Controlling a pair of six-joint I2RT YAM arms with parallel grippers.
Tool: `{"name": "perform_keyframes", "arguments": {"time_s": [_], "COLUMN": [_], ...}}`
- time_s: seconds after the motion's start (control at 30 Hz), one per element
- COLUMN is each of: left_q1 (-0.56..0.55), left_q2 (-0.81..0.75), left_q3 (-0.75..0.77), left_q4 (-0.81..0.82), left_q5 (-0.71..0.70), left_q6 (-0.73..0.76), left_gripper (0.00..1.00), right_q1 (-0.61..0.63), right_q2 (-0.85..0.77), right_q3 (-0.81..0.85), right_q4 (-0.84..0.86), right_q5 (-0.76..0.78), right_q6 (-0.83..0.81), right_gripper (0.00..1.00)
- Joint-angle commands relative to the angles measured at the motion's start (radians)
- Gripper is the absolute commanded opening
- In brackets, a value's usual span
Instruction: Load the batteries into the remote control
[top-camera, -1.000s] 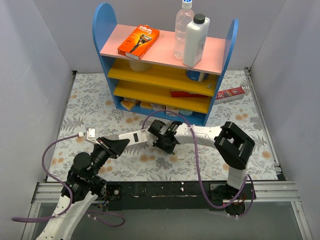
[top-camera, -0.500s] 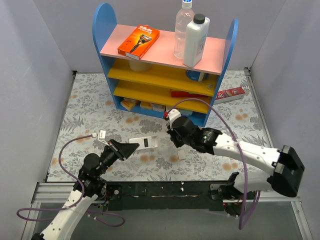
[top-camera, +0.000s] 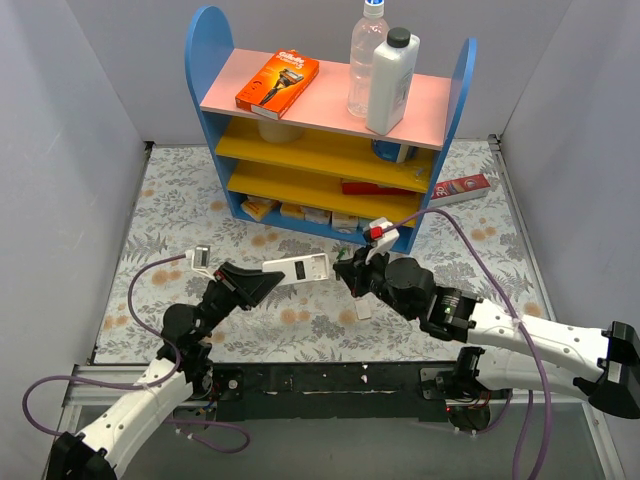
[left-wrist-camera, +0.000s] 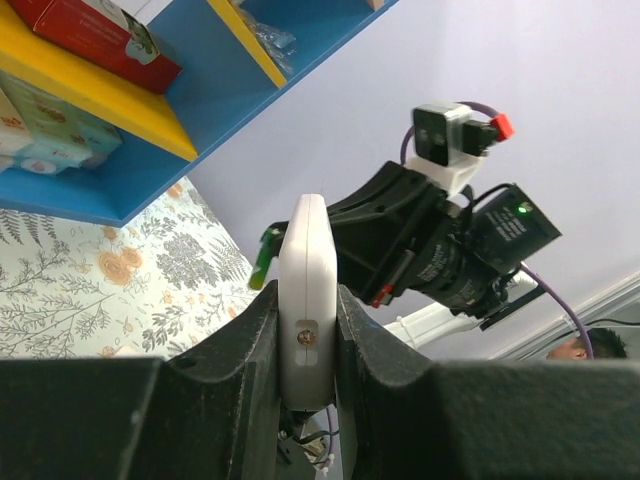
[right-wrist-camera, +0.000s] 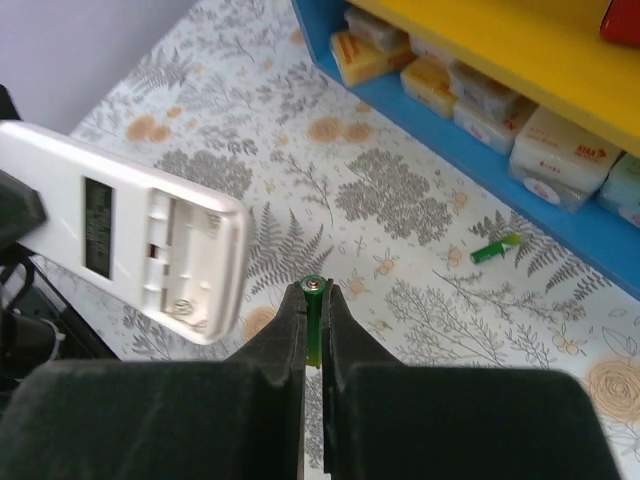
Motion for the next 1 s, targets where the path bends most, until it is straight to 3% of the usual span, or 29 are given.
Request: {"name": "perform_keyframes", "arguments": {"time_s": [0.0, 0.2, 0.97], "left_q1": [0.002, 0.001, 0.002], "left_q2": [0.067, 0.081, 0.042], "left_q3": [-0.219, -0.232, -0.249], "left_q4": [0.196, 0.194, 0.089], "left_q5": [0.014, -0.001, -0.016], "left_q6": [-0.013, -0.008, 0.022], "left_gripper": [0.00, 0.00, 0.00], "right_q1": [0.051, 0.078, 0.161], "right_q2": [-0.062, -0.113, -0.024], "right_q3": [-0.003, -0.025, 0.052], "right_q4": [0.144, 0.199, 0.388], "right_q5": [0.185, 0.260, 0.236], "right_q6": [-0.014, -0.048, -0.175], "right_gripper": [0.01, 0.01, 0.01]}}
